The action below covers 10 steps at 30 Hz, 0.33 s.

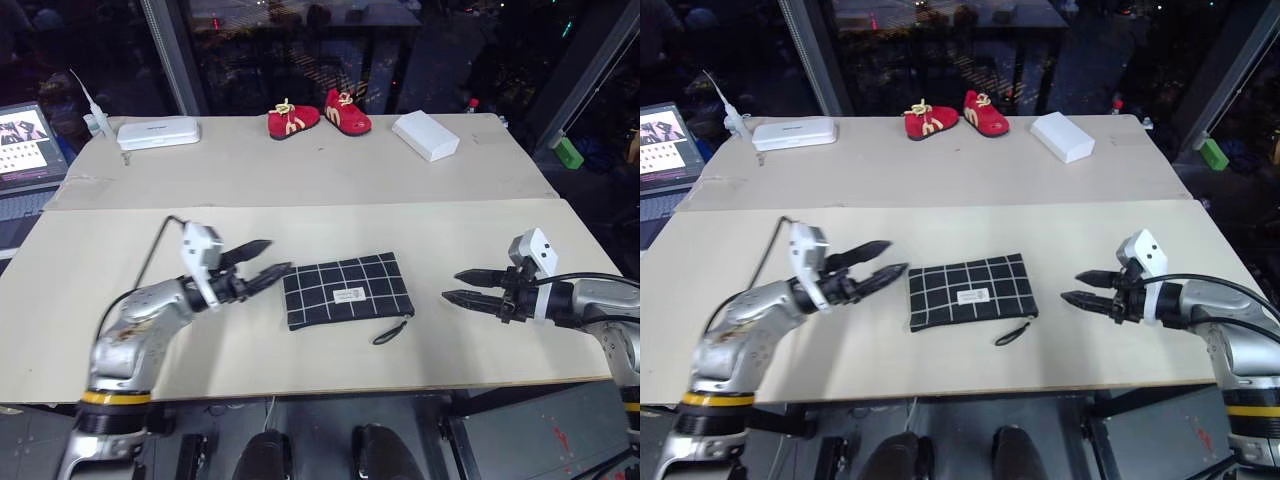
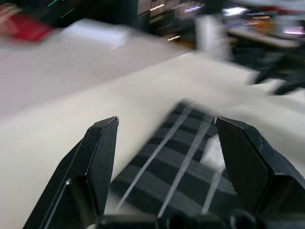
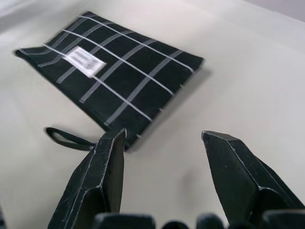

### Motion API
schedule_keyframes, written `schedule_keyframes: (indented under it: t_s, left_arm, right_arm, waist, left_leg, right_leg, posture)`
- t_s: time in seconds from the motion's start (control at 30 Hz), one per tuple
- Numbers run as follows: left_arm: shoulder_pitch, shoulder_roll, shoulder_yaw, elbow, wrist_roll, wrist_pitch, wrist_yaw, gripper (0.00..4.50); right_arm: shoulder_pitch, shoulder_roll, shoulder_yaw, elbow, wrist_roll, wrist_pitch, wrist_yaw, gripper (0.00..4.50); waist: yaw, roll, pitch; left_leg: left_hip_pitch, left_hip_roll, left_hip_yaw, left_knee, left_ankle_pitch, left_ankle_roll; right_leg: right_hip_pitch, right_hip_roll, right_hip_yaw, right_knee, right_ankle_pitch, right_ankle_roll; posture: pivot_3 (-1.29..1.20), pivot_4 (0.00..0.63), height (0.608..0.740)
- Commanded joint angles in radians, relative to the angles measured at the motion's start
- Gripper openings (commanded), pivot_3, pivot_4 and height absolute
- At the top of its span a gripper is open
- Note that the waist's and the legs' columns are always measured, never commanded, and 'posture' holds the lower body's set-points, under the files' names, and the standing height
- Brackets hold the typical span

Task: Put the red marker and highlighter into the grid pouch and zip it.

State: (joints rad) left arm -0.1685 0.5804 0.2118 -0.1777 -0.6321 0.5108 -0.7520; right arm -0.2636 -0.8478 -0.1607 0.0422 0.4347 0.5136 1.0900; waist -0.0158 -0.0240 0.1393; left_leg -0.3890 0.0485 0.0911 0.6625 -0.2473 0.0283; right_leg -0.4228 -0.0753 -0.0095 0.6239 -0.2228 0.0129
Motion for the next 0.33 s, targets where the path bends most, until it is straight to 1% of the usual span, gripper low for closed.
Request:
schedule_keyframes:
  t_s: [0.03, 0.17, 0.33]
  left_arm:
    - [0.112, 0.026, 0.128, -0.053, -0.002, 0.005, 0.055, 3.5]
    - [0.189, -0.005, 0.216, -0.062, -0.024, 0.017, 0.132, 3.5]
    - [0.205, -0.054, 0.233, -0.067, -0.015, 0.01, 0.191, 3.5]
  right_arm:
    - [-0.018, 0.014, -0.023, 0.079, -0.025, -0.062, -0.029, 2.88]
    - [-0.043, 0.036, -0.032, 0.147, -0.028, -0.075, -0.048, 2.88]
    - [-0.076, 0.063, -0.013, 0.189, -0.04, -0.091, -0.062, 2.88]
  waist:
    - [0.001, 0.0, 0.0]
    - [0.014, 0.0, 0.0]
    - [0.021, 0.0, 0.0]
  left_leg:
    - [0.0, 0.0, 0.0, 0.0, 0.0, 0.0]
    - [0.0, 0.0, 0.001, 0.0, 0.0, 0.0]
    - [0.0, -0.001, 0.001, 0.0, 0.0, 0.0]
  right_leg:
    - [0.0, 0.0, 0.0, 0.0, 0.0, 0.0]
    - [0.0, -0.001, -0.001, 0.0, 0.0, -0.001]
    - [0.0, -0.001, -0.001, 0.0, 0.0, -0.001]
  posture:
    - [0.0, 0.15, 0.74]
    - [0.0, 0.15, 0.74]
    - [0.0, 0.15, 0.74]
